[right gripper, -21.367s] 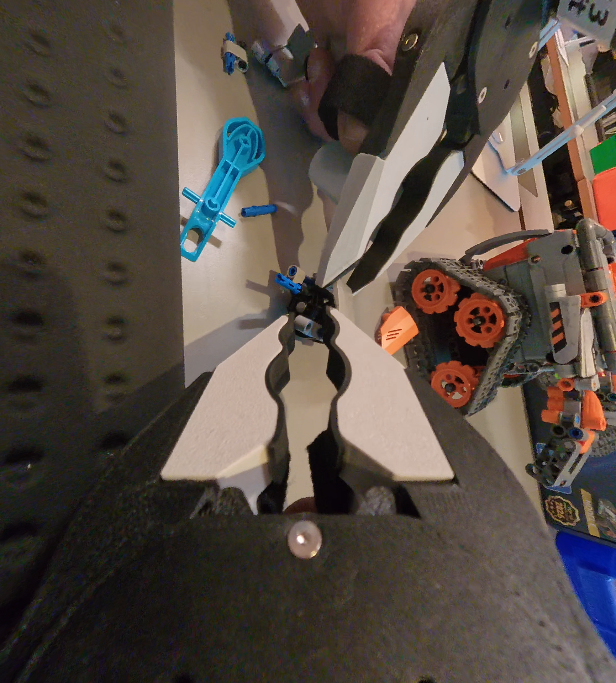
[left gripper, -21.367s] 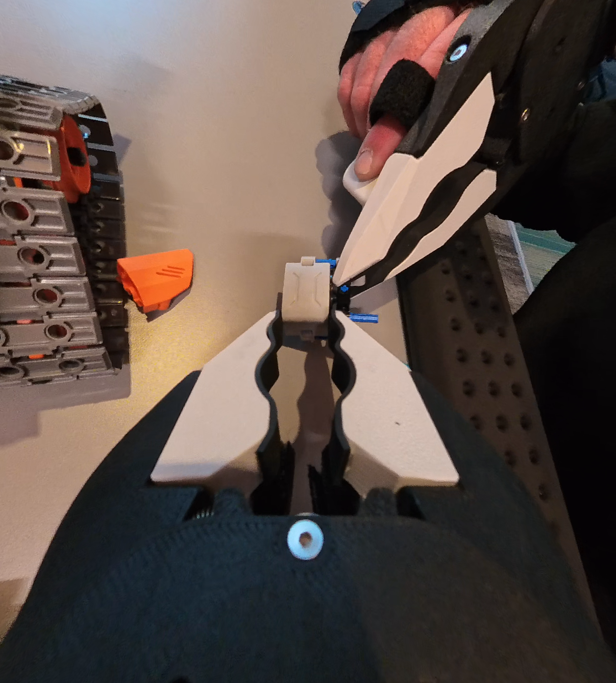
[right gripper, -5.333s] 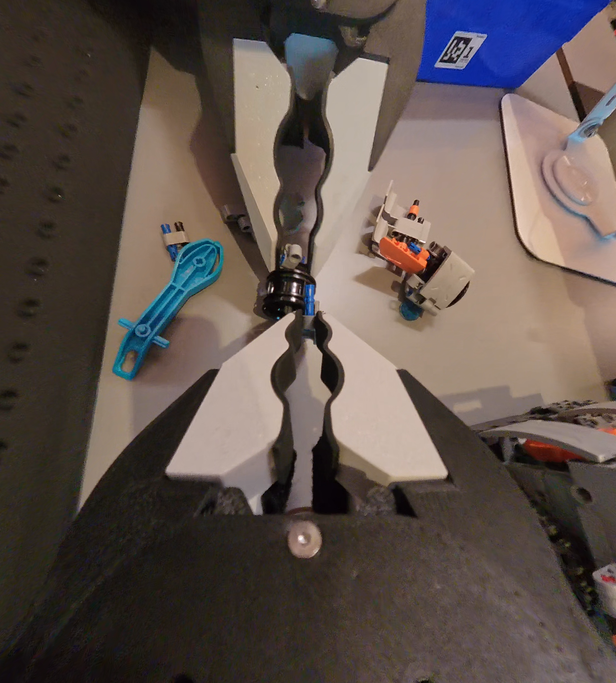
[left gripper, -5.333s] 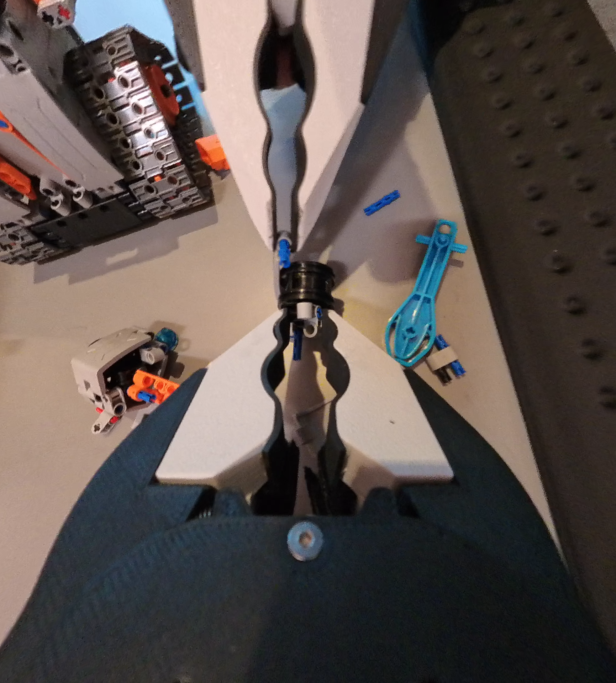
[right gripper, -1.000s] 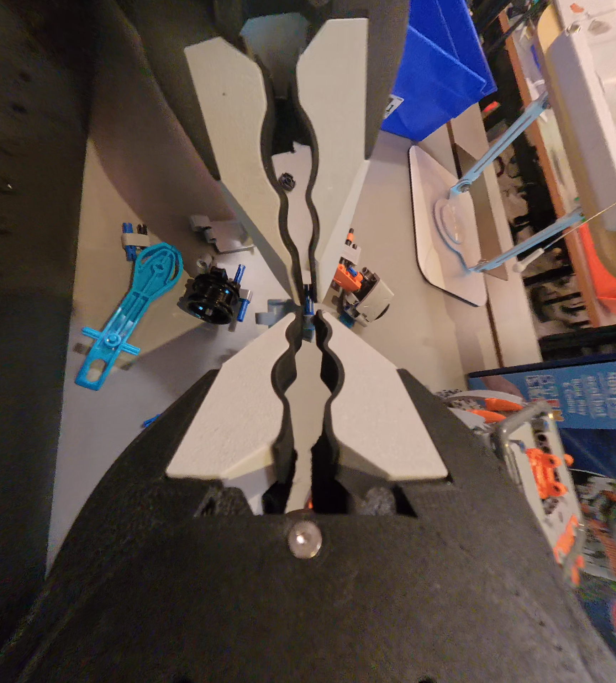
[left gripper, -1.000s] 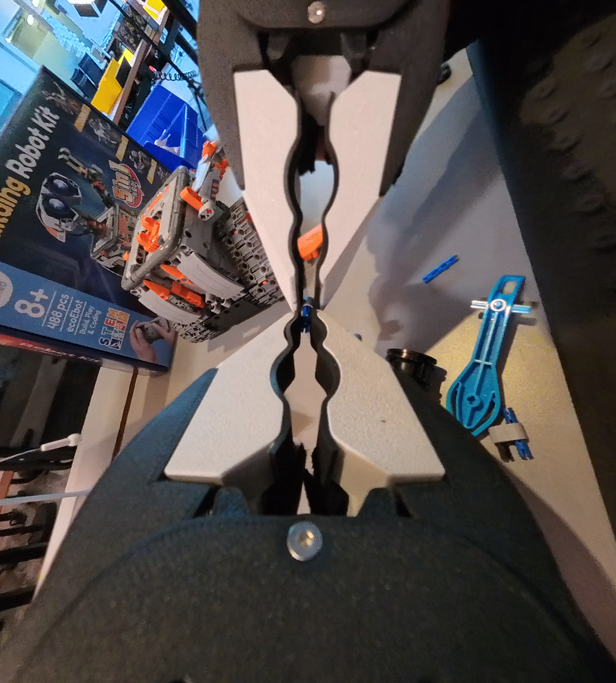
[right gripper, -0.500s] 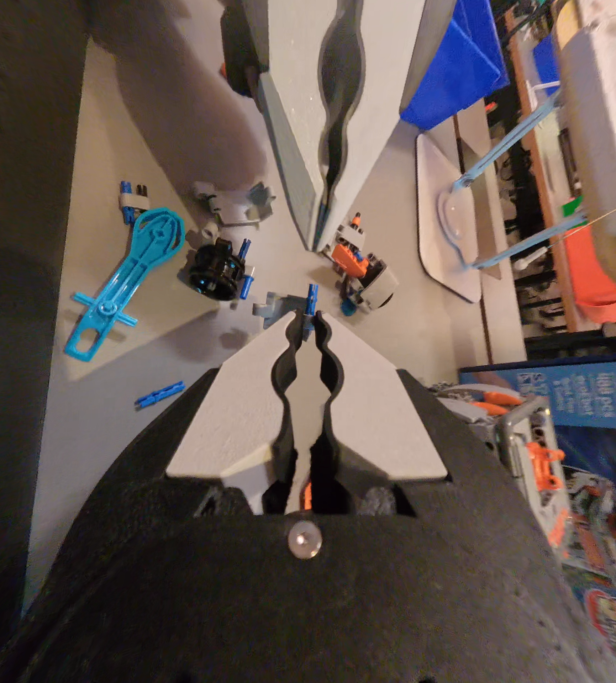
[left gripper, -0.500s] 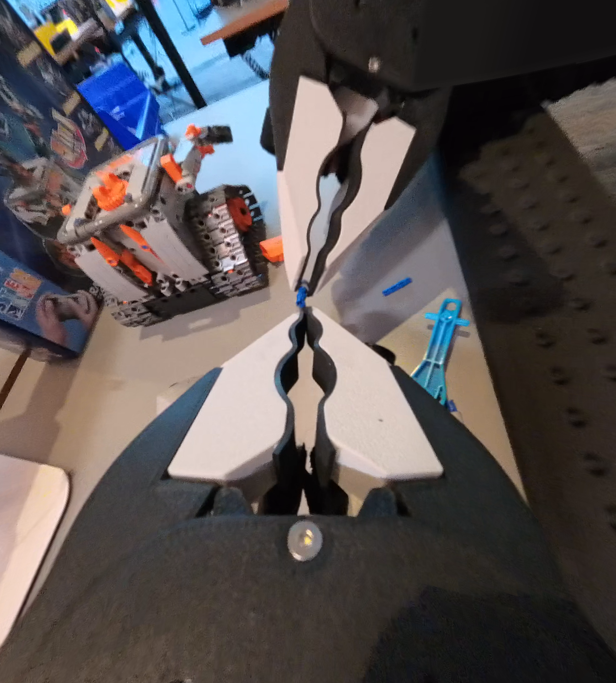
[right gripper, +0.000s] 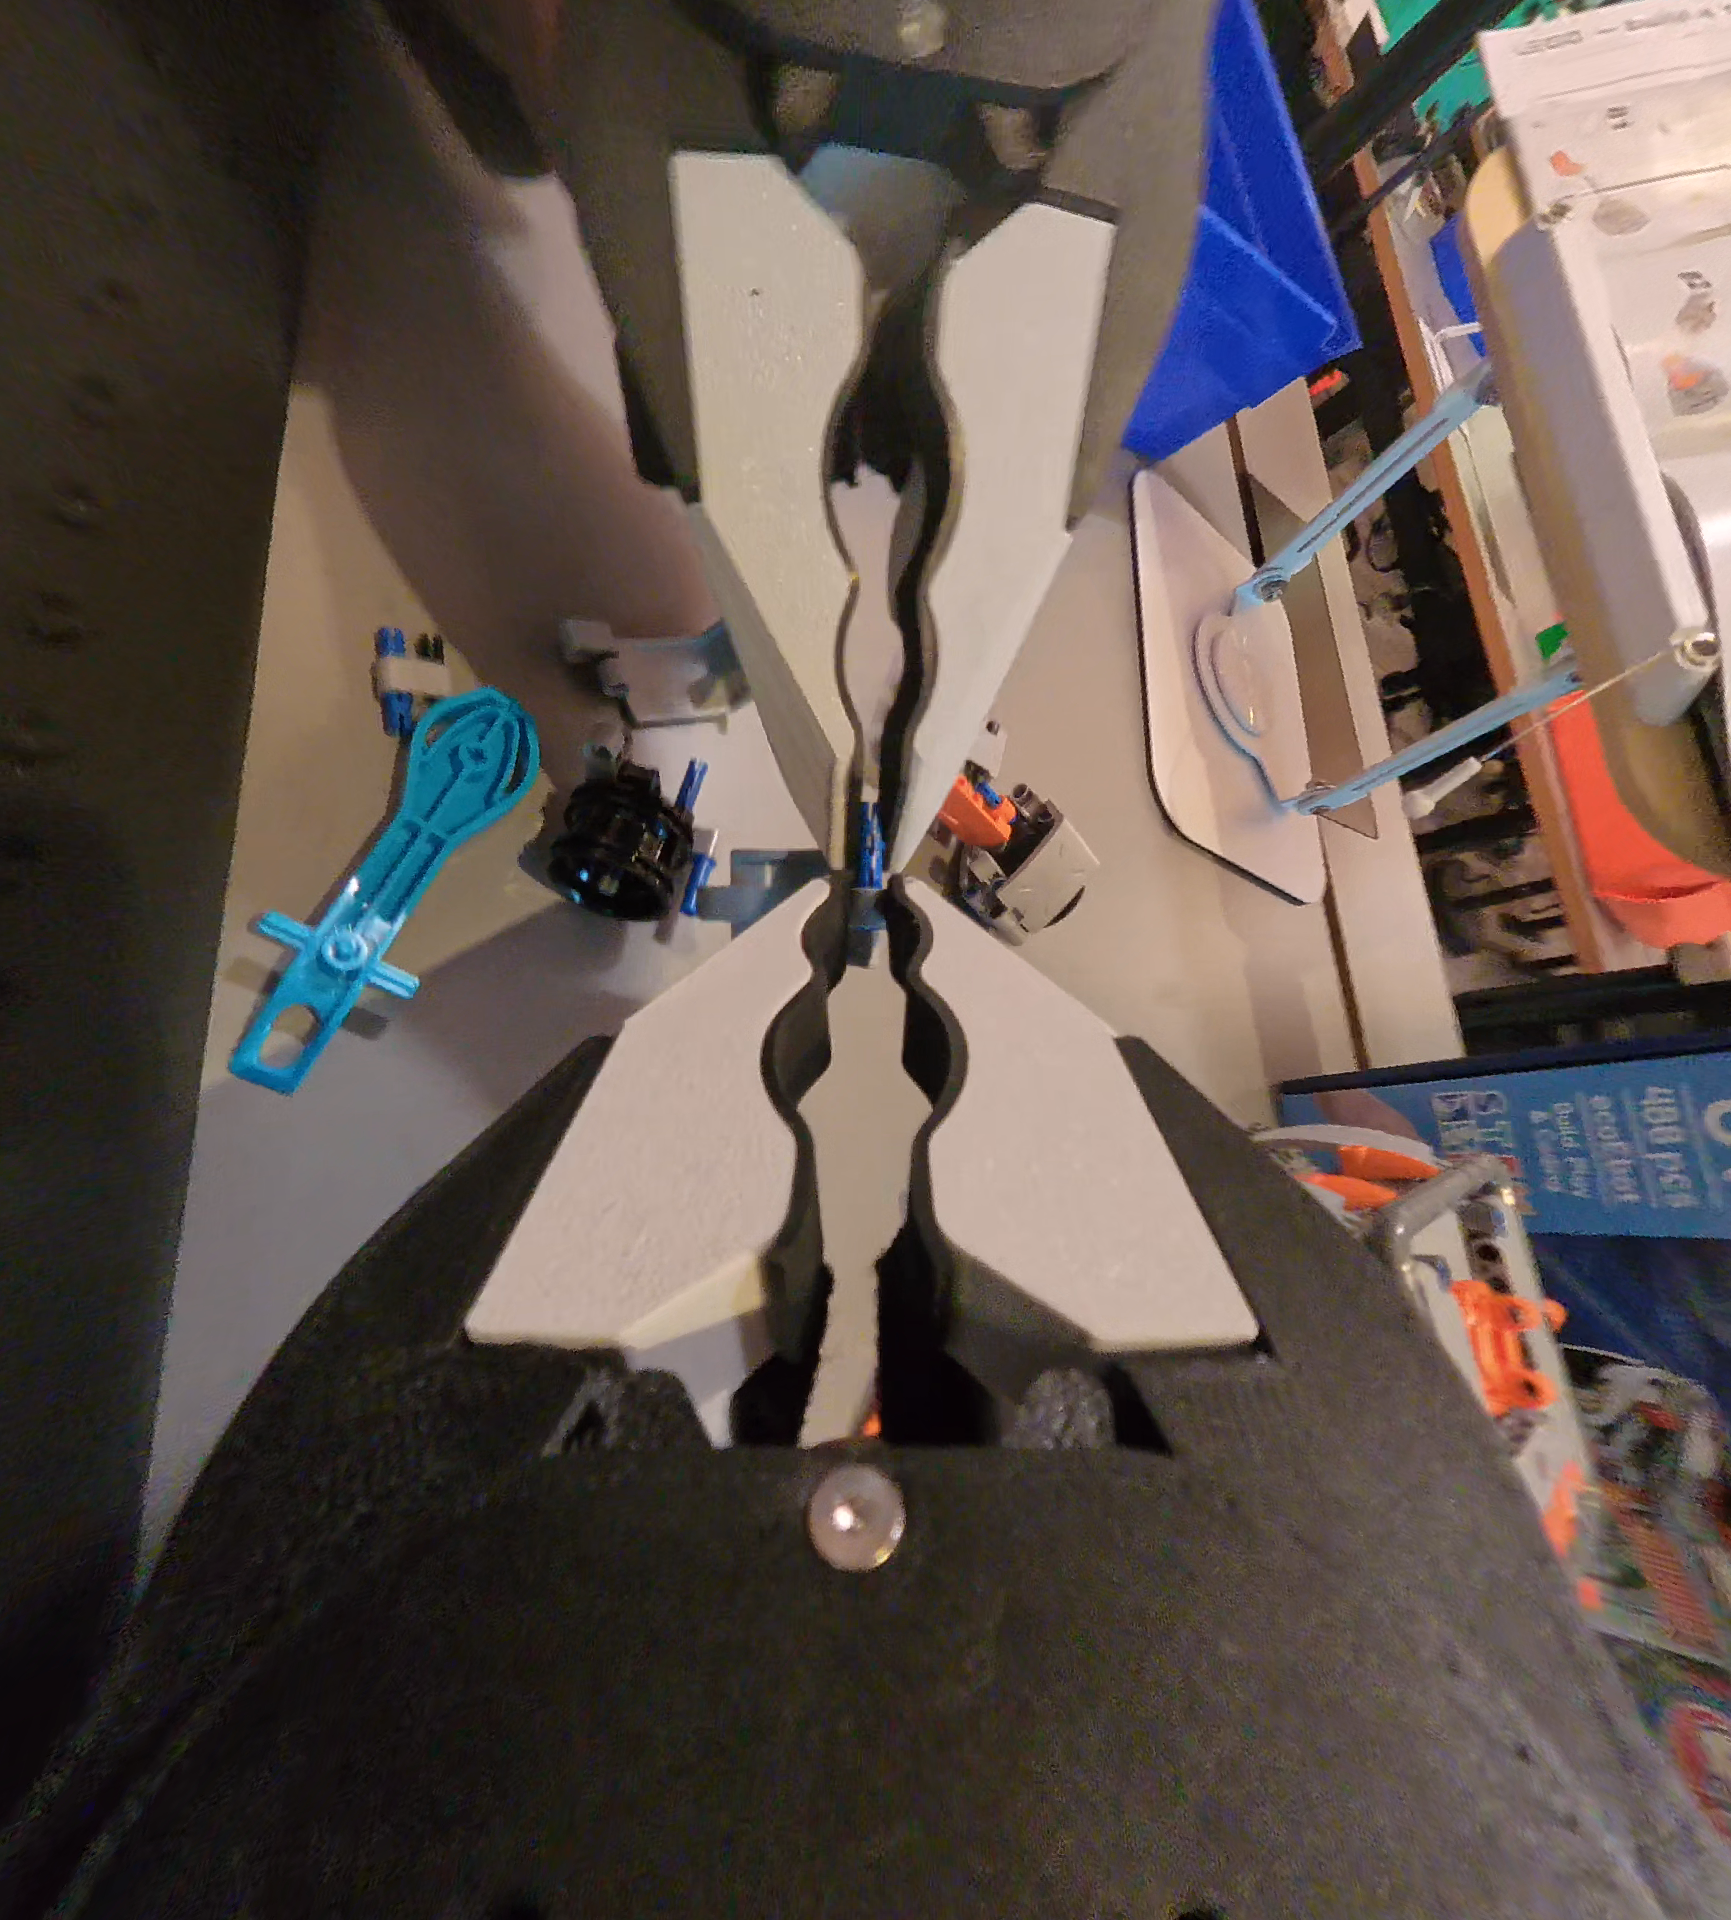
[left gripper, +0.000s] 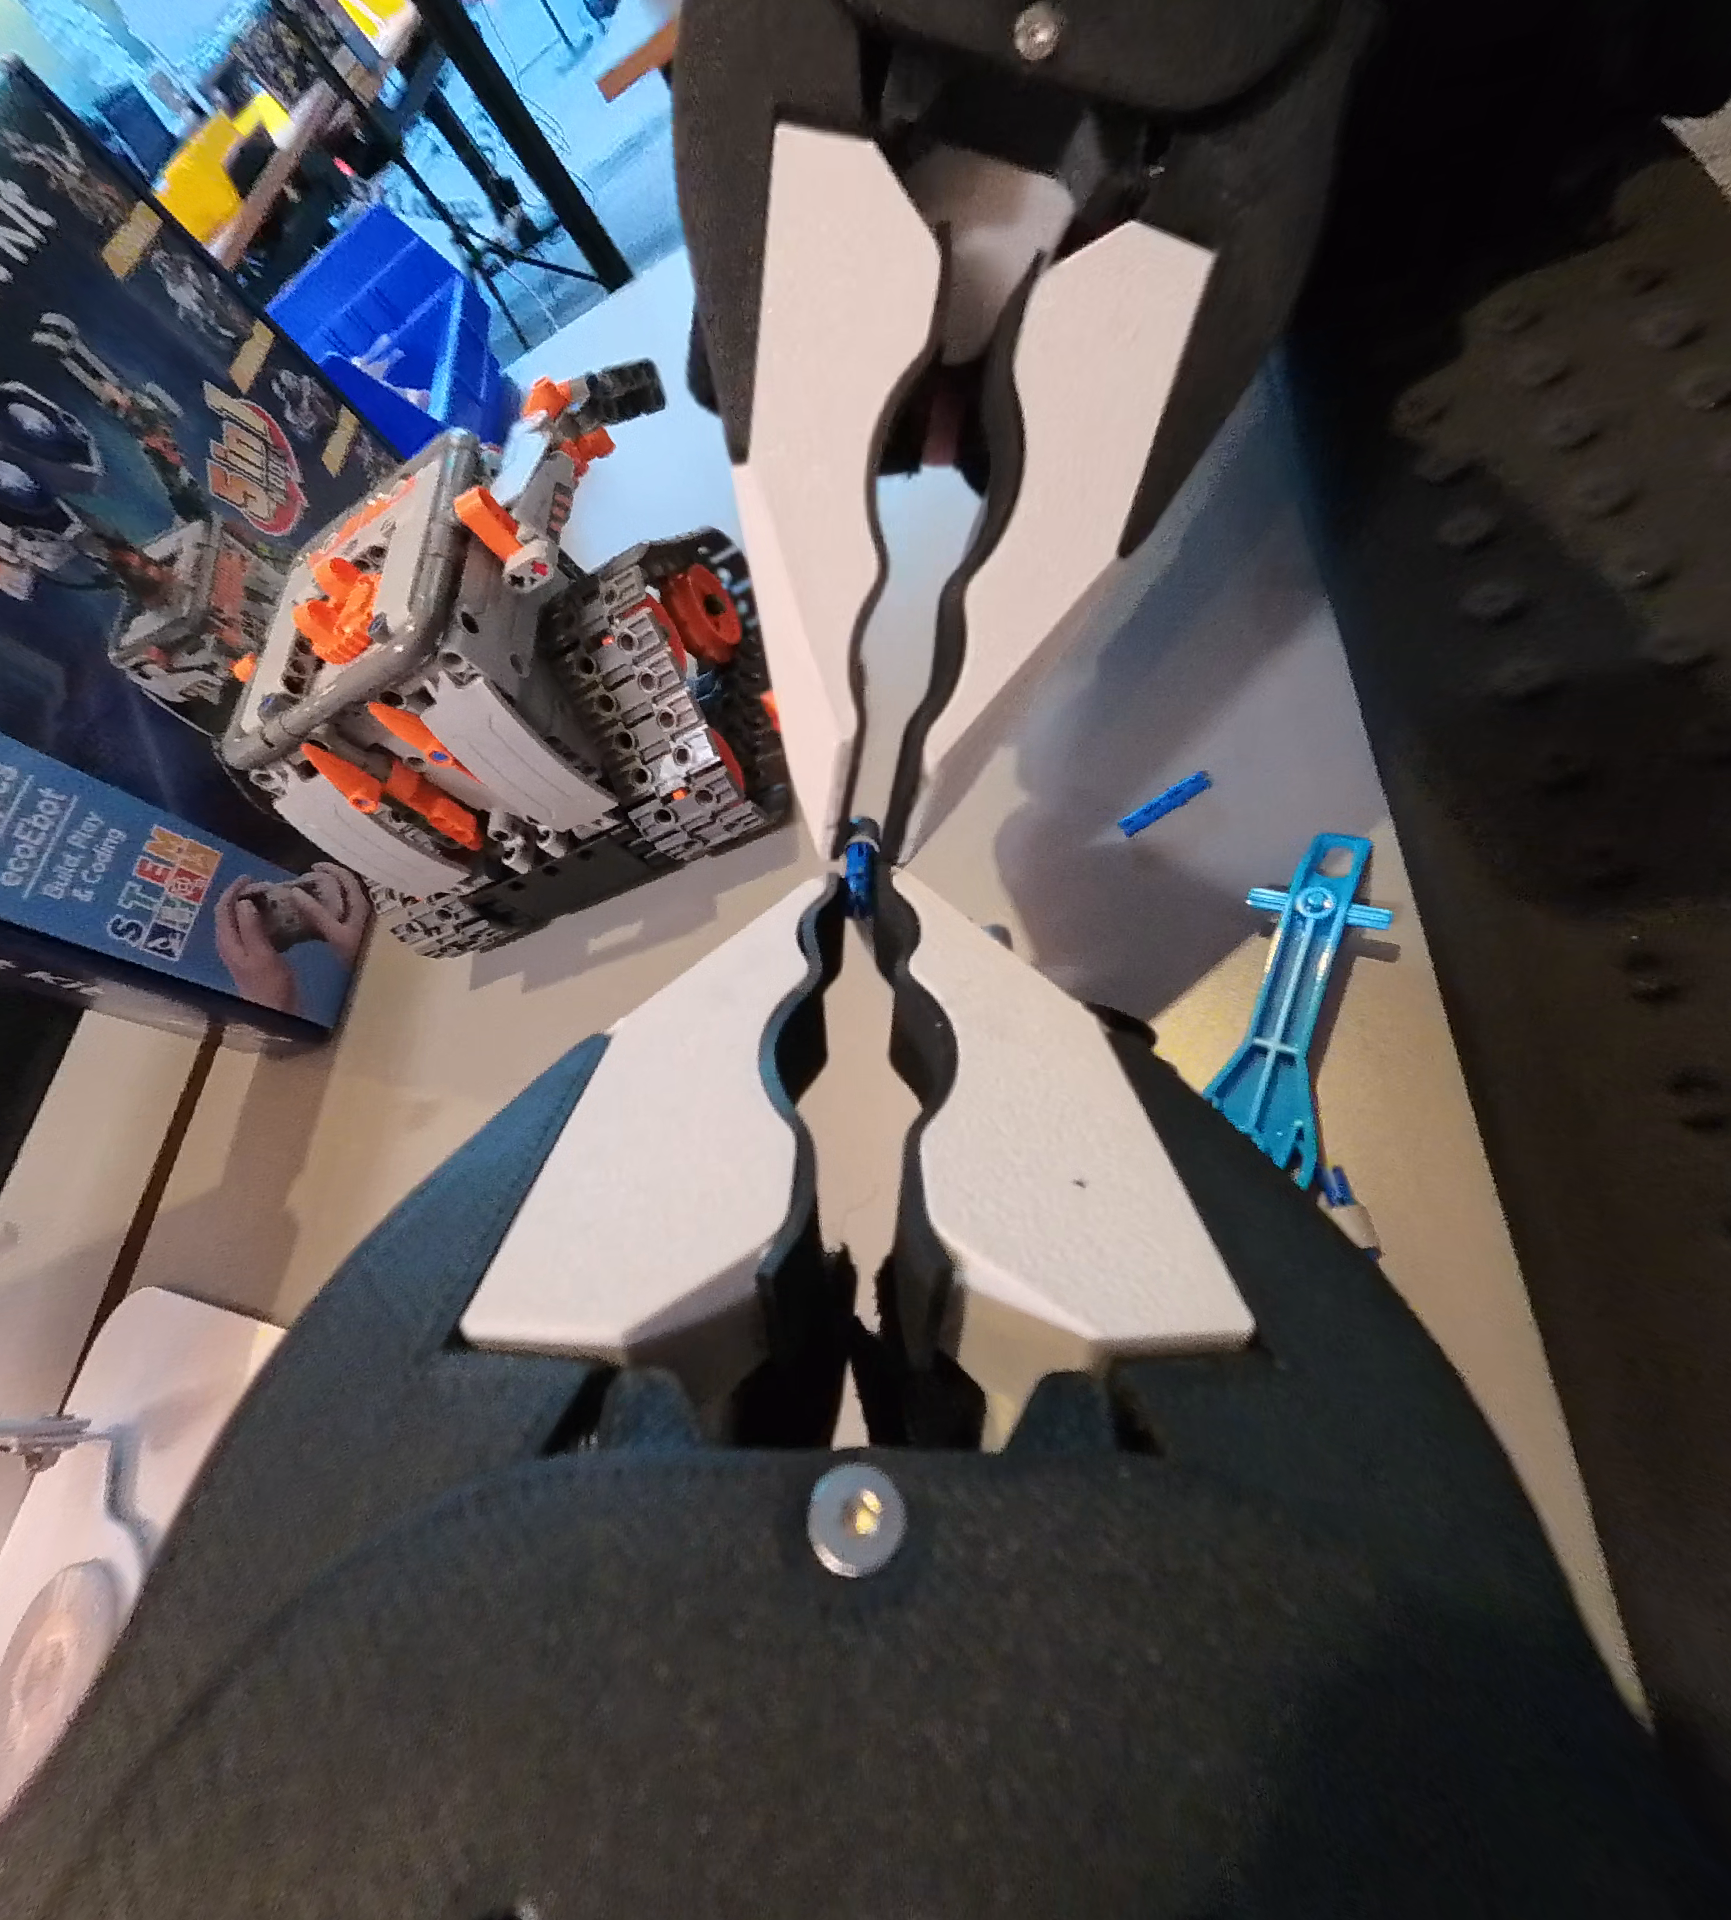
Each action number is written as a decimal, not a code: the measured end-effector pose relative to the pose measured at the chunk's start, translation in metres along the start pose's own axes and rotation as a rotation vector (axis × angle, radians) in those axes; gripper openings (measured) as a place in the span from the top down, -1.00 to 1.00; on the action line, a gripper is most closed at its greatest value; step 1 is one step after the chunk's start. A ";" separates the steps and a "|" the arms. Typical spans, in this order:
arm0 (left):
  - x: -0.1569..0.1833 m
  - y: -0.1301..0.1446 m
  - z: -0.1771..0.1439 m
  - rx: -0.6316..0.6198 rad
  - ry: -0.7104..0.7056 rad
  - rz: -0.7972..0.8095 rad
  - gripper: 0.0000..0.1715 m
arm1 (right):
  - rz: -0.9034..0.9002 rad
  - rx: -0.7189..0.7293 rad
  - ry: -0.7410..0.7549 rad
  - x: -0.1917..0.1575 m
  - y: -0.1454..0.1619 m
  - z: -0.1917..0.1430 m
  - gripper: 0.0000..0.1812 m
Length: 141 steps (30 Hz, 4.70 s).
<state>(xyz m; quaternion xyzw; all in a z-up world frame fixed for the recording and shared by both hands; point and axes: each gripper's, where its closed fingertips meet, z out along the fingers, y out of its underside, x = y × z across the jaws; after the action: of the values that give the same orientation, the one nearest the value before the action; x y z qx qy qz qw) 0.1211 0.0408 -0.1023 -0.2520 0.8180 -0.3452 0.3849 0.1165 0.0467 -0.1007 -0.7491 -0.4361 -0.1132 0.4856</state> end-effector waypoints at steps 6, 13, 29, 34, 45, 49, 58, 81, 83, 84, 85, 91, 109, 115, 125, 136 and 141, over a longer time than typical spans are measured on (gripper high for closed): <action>-0.005 -0.013 -0.008 0.114 0.038 -0.138 0.99 | 0.138 0.112 -0.025 0.007 -0.012 -0.005 0.88; -0.001 -0.024 -0.014 0.194 0.077 -0.126 0.99 | 0.286 0.225 -0.163 0.003 -0.021 -0.012 0.88; 0.005 -0.031 -0.020 0.226 0.090 -0.061 0.98 | 0.299 0.300 -0.226 -0.001 -0.029 -0.020 0.97; 0.008 -0.043 -0.028 0.269 0.112 -0.100 0.99 | 0.305 0.356 -0.248 -0.002 -0.040 -0.030 0.97; -0.016 -0.028 -0.051 0.340 0.134 -0.304 0.98 | 0.358 0.330 -0.296 0.004 -0.019 -0.035 0.97; 0.000 -0.001 -0.031 0.139 0.190 -0.250 0.98 | 0.467 0.255 -0.363 0.002 0.001 -0.025 0.96; 0.009 0.011 -0.023 0.011 0.171 -0.081 0.97 | 0.507 -0.049 -0.423 -0.024 0.042 0.004 0.74; 0.002 -0.029 -0.032 0.143 -0.111 0.276 0.96 | 0.625 0.373 -0.417 -0.001 -0.044 -0.020 0.99; 0.002 -0.022 -0.029 0.104 -0.089 0.261 0.92 | 0.578 0.318 -0.380 -0.002 -0.038 -0.016 0.99; 0.001 -0.016 -0.029 0.070 -0.078 0.249 0.82 | 0.551 0.274 -0.358 -0.004 -0.033 -0.013 0.99; 0.005 -0.009 -0.031 0.038 -0.046 0.241 0.78 | 0.517 0.220 -0.332 -0.006 -0.026 -0.010 0.99; 0.041 0.030 -0.029 -0.112 0.166 0.177 0.68 | 0.420 0.087 -0.271 -0.030 -0.016 -0.005 1.00; 0.051 0.052 -0.017 -0.170 0.178 0.166 0.76 | 0.308 -0.065 -0.263 -0.054 0.003 0.011 0.98; 0.059 0.053 -0.012 -0.177 0.182 0.214 0.84 | 0.277 -0.096 -0.274 -0.061 0.005 0.017 0.99; 0.045 0.045 -0.008 -0.186 0.104 0.100 0.84 | 0.188 -0.141 -0.207 -0.058 0.005 0.015 0.99; 0.043 0.045 -0.004 -0.206 0.078 0.074 0.85 | 0.132 -0.174 -0.139 -0.053 0.007 0.018 0.99; 0.042 0.046 -0.003 -0.217 0.061 0.088 0.85 | 0.108 -0.184 -0.123 -0.053 0.009 0.019 0.99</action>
<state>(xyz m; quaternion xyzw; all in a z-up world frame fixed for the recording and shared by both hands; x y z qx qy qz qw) 0.0879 0.0427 -0.1555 -0.2453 0.8721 -0.2452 0.3451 0.0870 0.0323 -0.1475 -0.8186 -0.4115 -0.0802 0.3926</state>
